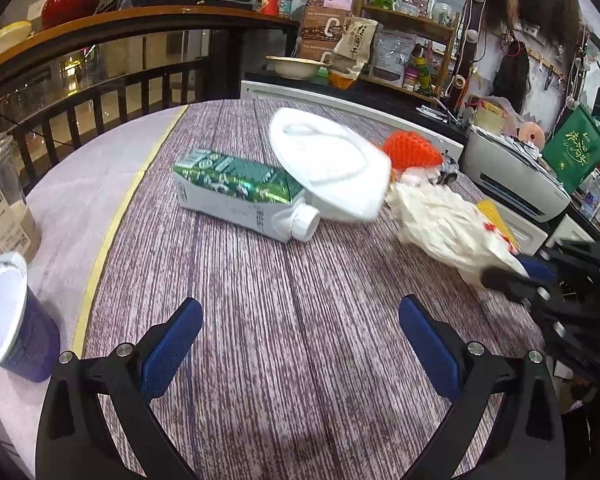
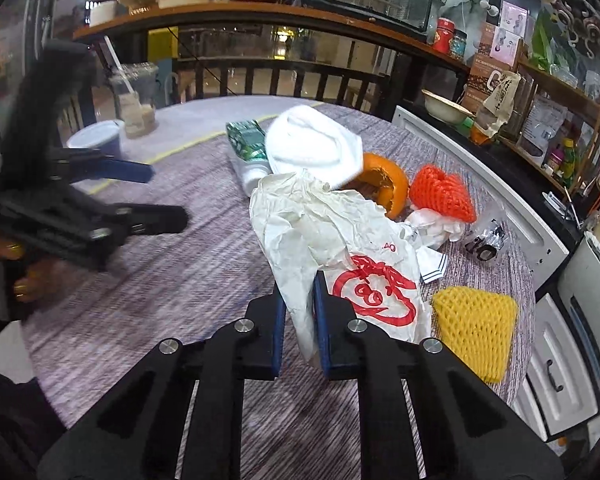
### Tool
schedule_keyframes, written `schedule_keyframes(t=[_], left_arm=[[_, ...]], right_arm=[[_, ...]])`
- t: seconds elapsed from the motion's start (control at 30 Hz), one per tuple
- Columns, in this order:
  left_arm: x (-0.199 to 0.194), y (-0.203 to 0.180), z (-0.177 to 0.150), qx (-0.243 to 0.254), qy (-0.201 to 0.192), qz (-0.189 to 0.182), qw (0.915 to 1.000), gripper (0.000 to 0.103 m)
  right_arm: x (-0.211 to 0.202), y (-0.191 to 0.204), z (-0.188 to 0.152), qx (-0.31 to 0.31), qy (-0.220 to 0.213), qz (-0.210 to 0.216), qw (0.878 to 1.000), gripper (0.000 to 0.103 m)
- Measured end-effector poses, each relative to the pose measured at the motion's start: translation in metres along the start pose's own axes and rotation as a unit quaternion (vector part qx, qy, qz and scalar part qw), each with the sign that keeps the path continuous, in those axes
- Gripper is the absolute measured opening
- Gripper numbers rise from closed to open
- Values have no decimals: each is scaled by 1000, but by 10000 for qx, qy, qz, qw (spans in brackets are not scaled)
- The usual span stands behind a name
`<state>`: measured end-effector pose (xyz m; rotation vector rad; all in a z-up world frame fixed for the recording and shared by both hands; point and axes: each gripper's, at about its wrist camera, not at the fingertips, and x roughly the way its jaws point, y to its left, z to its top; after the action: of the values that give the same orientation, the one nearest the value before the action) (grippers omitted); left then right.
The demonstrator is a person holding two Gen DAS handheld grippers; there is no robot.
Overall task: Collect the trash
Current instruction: 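Grasp the white mask with the left tool while the right tool grasps the red-printed white bag, then carry the red-printed white bag to the bin with the right tool and release it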
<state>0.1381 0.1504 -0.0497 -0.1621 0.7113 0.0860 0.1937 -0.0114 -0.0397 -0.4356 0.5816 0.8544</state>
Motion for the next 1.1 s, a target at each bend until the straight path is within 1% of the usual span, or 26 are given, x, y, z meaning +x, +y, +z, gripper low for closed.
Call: schedule_keyframes(t=[0.13, 0.3, 0.37, 0.4, 0.47, 0.5, 0.57, 0.63, 0.67, 0.7, 0.73, 0.77, 0.87, 0.93, 1.1], left_arm=[[5, -2, 22, 4, -183, 6, 9998, 97], [13, -3, 54, 19, -466, -36, 9989, 97], [16, -8, 65, 155, -562, -82, 9983, 95], [21, -12, 72, 302, -585, -81, 9978, 93], [31, -18, 80, 516, -589, 9, 9969, 87], [40, -22, 86, 606, -524, 48, 9968, 86], [54, -26, 91, 640, -341, 16, 9974, 74], [66, -27, 93, 636, -144, -63, 9979, 71], [71, -28, 94, 647, -63, -68, 9979, 62], [75, -29, 93, 626, -13, -44, 9980, 56], [77, -29, 93, 586, 29, -80, 9982, 46], [78, -29, 92, 530, 87, -176, 9984, 31], [74, -33, 88, 445, 127, -329, 9984, 10], [66, -39, 85, 470, 30, -383, 9982, 5], [36, -54, 83, 515, -289, -560, 9967, 4]], right_arm=[[-22, 7, -1, 75, -180, 159, 9997, 14], [-44, 14, -10, 50, -285, 115, 9995, 14], [-52, 14, -14, 87, -332, 107, 9994, 14], [-56, 13, -16, 100, -352, 92, 9993, 14], [-62, 12, -19, 139, -393, 55, 9991, 14], [-65, 12, -20, 157, -411, 48, 9990, 14], [-69, 11, -23, 206, -434, 29, 9988, 14], [-71, 10, -26, 262, -437, 12, 9987, 14], [-72, 10, -28, 291, -434, -8, 9986, 14], [-73, 9, -30, 320, -434, -26, 9985, 14], [-74, 8, -32, 346, -435, -35, 9984, 14], [-76, 7, -34, 379, -433, -43, 9983, 14], [-78, -1, -38, 529, -446, -89, 9976, 14], [-80, -6, -41, 642, -475, -122, 9967, 14], [-88, -18, -46, 927, -606, -156, 9937, 14]])
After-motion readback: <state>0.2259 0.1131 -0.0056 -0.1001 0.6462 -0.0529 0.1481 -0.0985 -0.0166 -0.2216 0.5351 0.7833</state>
